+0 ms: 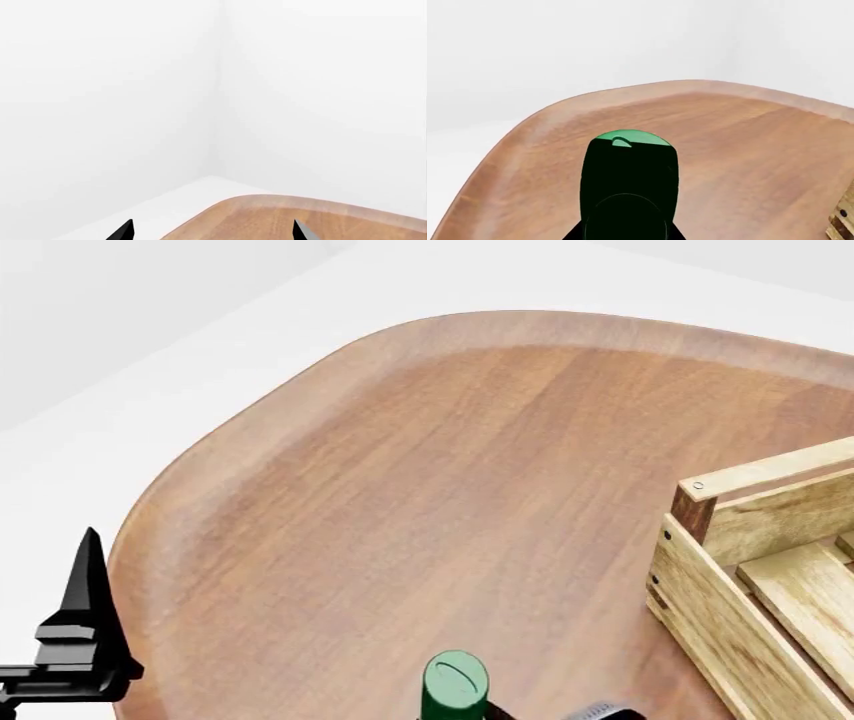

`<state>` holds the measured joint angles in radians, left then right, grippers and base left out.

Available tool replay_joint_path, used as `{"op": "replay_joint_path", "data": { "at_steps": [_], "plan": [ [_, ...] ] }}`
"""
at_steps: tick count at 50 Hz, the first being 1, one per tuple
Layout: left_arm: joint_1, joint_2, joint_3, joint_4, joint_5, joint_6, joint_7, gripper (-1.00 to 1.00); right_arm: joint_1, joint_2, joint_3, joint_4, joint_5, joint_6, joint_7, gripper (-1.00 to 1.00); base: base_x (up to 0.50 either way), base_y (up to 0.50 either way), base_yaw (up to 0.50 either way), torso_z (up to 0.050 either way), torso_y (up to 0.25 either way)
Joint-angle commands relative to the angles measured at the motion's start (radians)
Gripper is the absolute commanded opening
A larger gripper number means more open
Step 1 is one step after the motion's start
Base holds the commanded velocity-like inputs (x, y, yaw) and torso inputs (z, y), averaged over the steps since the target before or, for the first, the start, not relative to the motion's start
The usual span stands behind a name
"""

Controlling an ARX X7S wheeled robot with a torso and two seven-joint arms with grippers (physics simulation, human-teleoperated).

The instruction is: Pick up the salad dressing and put it in the tray.

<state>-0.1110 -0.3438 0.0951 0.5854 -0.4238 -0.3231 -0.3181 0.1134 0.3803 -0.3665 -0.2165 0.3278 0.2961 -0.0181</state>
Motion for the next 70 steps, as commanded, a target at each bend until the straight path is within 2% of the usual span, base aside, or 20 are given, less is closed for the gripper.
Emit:
{"op": "replay_joint_path", "data": {
  "at_steps": [1, 18, 36, 56, 70],
  "plan": [
    [-0.002, -0.005, 0.004, 0.007, -0.003, -0.003, -0.005, 1.00, -0.017, 0.041, 0.055, -0.190, 0.007, 0.036, 0.054, -1.00, 0.00, 0.00, 0.00, 0.000, 0.000],
    [-0.005, -0.007, 0.007, -0.001, -0.006, 0.005, -0.008, 1.00, -0.008, 0.077, 0.161, -0.350, 0.069, 0.115, 0.136, -1.00, 0.00, 0.00, 0.00, 0.000, 0.001],
    [0.000, -0.009, 0.007, -0.010, -0.010, 0.016, -0.012, 1.00, 0.024, 0.107, 0.288, -0.384, 0.114, 0.167, 0.213, -1.00, 0.00, 0.00, 0.00, 0.000, 0.001],
    [0.002, -0.014, 0.004, -0.009, -0.020, 0.021, -0.018, 1.00, 0.088, 0.139, 0.400, -0.351, 0.115, 0.219, 0.298, -1.00, 0.00, 0.00, 0.00, 0.000, 0.001],
    [0.002, -0.017, 0.004, -0.013, -0.023, 0.026, -0.021, 1.00, 0.152, 0.151, 0.435, -0.230, 0.080, 0.218, 0.327, -1.00, 0.00, 0.00, 0.00, 0.000, 0.001]
  ]
}}
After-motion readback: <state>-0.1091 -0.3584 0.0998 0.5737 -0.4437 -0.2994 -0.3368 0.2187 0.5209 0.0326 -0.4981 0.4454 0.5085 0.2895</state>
